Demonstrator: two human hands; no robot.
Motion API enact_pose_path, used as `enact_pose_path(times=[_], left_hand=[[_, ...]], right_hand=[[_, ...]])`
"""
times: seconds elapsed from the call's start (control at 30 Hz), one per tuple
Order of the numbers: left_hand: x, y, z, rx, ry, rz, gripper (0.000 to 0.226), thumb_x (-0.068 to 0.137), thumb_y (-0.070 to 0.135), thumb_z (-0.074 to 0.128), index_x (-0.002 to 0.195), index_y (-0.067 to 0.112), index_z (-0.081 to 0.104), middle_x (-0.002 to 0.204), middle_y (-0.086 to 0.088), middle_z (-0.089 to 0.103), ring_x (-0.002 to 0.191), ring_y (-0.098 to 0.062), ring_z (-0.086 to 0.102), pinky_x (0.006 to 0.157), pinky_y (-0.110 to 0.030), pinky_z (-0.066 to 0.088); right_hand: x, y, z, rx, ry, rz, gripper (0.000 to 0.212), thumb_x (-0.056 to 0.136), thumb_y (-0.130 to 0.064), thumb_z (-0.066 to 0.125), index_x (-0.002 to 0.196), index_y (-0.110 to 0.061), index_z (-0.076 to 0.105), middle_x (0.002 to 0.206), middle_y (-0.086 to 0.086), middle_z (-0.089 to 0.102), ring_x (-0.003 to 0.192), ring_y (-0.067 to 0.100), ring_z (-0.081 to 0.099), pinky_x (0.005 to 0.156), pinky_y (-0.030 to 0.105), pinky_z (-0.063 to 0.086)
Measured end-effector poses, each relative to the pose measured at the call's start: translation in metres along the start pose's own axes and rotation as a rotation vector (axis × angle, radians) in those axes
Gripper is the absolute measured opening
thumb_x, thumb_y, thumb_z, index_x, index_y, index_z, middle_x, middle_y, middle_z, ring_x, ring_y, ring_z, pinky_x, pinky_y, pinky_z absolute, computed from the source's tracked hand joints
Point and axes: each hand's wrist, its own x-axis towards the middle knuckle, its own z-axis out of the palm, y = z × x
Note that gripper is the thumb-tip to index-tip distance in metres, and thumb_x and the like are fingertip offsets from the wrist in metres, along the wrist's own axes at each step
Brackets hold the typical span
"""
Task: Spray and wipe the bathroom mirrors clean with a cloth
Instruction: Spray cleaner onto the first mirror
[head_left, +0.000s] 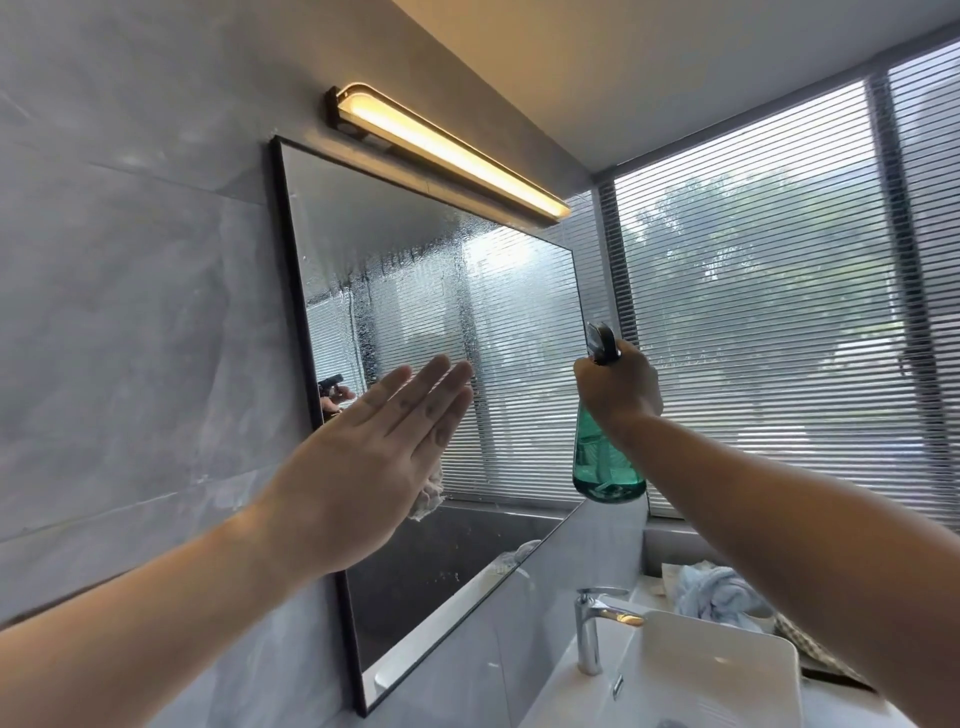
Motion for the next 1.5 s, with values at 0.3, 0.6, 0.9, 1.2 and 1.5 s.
enact_pose_path(times=[0.3,0.6,0.9,1.2,1.5], left_hand=[[0.012,-0.023,-0.002,0.045,0.001,0.0,0.06,0.107,0.023,0.004,0.158,-0.006,0.021,0.168,-0.025,0.01,0.156,-0.038,0.014,0.124,-0.051,0.016],[0.023,-0.043,-0.004,0.017,0.002,0.012,0.07,0.105,0.02,-0.013,0.155,-0.006,0.028,0.166,-0.024,0.017,0.155,-0.039,0.02,0.121,-0.051,0.019],[0.022,-0.056,-0.003,0.039,-0.029,0.011,0.076,0.103,0.025,-0.021,0.157,-0.005,0.024,0.168,-0.023,0.013,0.156,-0.037,0.014,0.124,-0.051,0.015],[0.023,-0.049,0.005,0.058,-0.022,0.021,0.074,0.1,0.016,-0.022,0.158,-0.004,0.021,0.168,-0.022,0.01,0.157,-0.037,0.012,0.127,-0.05,0.015],[0.029,-0.046,0.009,0.054,0.002,0.014,0.058,0.105,0.016,0.006,0.158,-0.003,0.019,0.169,-0.022,0.008,0.157,-0.036,0.008,0.128,-0.049,0.008]], right_hand=[[0.052,-0.021,0.015,-0.015,0.008,0.0,0.023,0.083,-0.03,0.062,0.101,-0.019,0.071,0.089,0.005,0.068,0.089,0.032,0.063,0.076,0.033,0.048],[0.104,-0.068,0.027,-0.076,-0.041,-0.091,0.034,0.091,-0.032,0.055,0.12,-0.017,0.063,0.102,0.007,0.067,0.092,0.031,0.061,0.079,0.036,0.048],[0.107,-0.06,0.046,-0.018,-0.012,-0.043,0.034,0.085,-0.033,0.053,0.112,-0.015,0.064,0.094,0.008,0.067,0.089,0.032,0.066,0.089,0.046,0.058],[0.103,-0.073,0.043,0.054,0.035,-0.063,0.029,0.083,-0.03,0.054,0.107,-0.02,0.068,0.099,0.007,0.07,0.093,0.033,0.066,0.088,0.042,0.056],[0.091,-0.072,0.038,0.063,0.027,-0.118,0.031,0.084,-0.03,0.057,0.109,-0.019,0.071,0.098,0.005,0.071,0.091,0.031,0.066,0.076,0.034,0.048]])
